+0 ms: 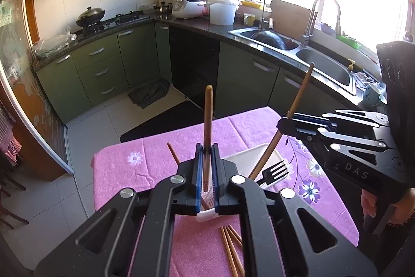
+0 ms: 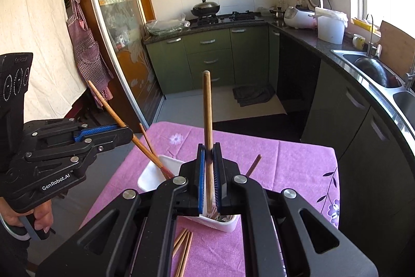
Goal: Organize utensils
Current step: 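Carry the chopsticks into the white caddy with both tools and release, then grasp a wooden chopstick with the left tool and lift it upright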
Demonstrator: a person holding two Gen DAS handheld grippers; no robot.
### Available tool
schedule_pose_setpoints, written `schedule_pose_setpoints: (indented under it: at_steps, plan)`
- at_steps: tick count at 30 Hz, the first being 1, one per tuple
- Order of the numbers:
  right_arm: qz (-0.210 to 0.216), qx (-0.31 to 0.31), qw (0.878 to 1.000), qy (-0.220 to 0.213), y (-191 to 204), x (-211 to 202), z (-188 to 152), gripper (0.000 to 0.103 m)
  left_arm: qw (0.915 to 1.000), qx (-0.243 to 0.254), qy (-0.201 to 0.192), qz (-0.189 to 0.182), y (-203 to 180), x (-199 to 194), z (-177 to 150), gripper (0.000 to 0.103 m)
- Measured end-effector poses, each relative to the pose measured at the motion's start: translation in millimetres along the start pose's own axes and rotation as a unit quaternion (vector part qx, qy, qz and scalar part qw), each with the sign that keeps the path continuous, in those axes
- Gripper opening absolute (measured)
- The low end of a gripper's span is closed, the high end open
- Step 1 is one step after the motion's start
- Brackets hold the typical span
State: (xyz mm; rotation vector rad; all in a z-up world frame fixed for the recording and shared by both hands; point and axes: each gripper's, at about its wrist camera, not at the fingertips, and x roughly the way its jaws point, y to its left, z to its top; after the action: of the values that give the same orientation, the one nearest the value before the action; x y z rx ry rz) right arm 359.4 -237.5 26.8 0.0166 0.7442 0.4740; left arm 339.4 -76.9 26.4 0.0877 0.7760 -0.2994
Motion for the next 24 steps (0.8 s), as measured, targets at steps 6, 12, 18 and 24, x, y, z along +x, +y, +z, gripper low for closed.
schedule_pose_setpoints:
  at_steps: [6,12,18,24]
  plan:
    - [0.003,-0.009,1.000,0.010,4.5,0.9,-10.9,0.008,0.9996,-0.004,0.028,-0.006,1.1,5.7,-12.9,0.006]
    - [0.008,-0.021,0.999,-0.037,20.7,-65.1,-20.0,0.008,1.0000,0.003,0.003,-0.003,-6.1,-43.4,-17.4,0.007]
    - [-0.011,-0.044,0.999,-0.027,31.2,-107.4,-67.0,0.012,0.9992,-0.002,0.039,-0.004,-14.8,-67.2,-59.1,0.021]
    - [-0.045,-0.044,0.996,0.056,18.3,-78.8,-159.8,0.016,0.9928,-0.008,0.118,-0.017,-24.2,-36.1,-129.8,0.022]
